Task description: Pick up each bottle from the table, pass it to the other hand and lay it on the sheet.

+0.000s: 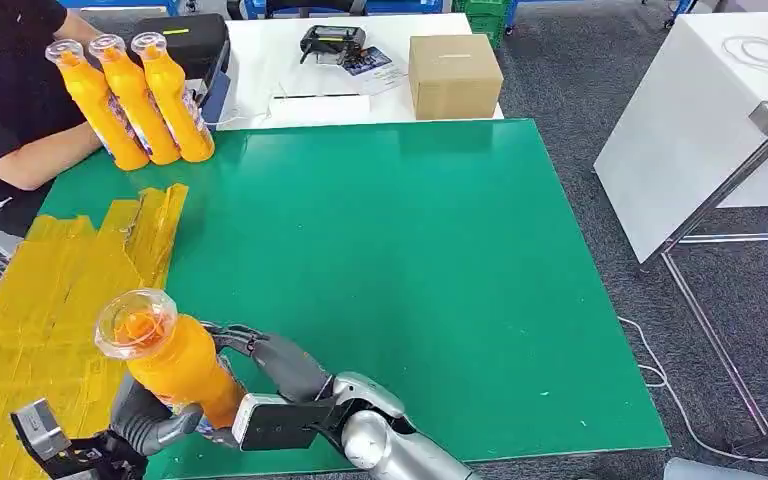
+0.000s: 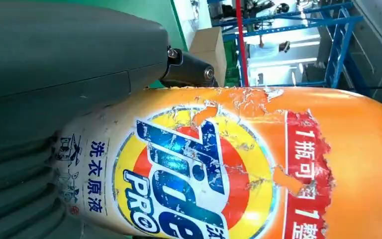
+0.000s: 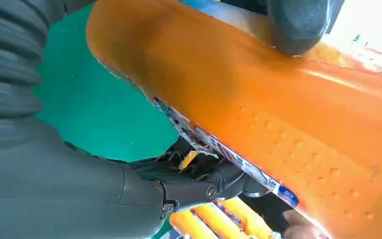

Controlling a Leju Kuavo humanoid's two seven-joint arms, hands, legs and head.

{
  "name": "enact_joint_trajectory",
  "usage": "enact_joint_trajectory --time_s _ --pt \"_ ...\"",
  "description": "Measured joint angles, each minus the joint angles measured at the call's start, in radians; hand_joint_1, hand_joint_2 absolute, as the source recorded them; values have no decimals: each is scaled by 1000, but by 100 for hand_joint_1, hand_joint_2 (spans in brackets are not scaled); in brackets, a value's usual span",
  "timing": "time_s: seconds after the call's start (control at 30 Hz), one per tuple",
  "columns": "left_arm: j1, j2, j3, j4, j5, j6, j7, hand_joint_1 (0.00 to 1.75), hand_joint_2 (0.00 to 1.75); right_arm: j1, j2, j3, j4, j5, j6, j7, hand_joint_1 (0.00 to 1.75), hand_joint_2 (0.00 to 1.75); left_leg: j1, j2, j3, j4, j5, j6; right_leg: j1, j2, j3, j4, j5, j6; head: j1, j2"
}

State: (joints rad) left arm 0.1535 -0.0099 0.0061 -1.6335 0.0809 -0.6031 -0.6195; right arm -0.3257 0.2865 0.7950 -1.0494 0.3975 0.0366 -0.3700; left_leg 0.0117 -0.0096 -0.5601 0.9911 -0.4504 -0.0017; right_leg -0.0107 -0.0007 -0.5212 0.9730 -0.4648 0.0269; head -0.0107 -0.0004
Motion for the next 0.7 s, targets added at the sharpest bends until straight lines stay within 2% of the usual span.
enact_joint_trajectory --time_s 0.2,0.23,0.47,0.7 --pt "0 -6 6 0 2 -3 2 175 175 -2 0 0 0 0 0 0 0 175 0 0 0 0 0 0 0 0 0 0 0 0 0 0" --pt "0 -7 6 0 2 -3 2 175 175 -2 0 0 0 0 0 0 0 0 0 0 0 0 0 0 0 0 0 0 0 0 0 0" --pt "-1 -14 21 0 24 -8 11 175 175 -2 0 0 -3 3 0 10 0 0 0 0 0 0 0 0 0 0 0 0 0 0 0 0" --pt "-4 -29 83 -5 -29 54 6 175 175 0 -15 -11 -6 11 -12 21 0 0 0 0 0 0 0 0 0 0 0 0 0 0 0 0"
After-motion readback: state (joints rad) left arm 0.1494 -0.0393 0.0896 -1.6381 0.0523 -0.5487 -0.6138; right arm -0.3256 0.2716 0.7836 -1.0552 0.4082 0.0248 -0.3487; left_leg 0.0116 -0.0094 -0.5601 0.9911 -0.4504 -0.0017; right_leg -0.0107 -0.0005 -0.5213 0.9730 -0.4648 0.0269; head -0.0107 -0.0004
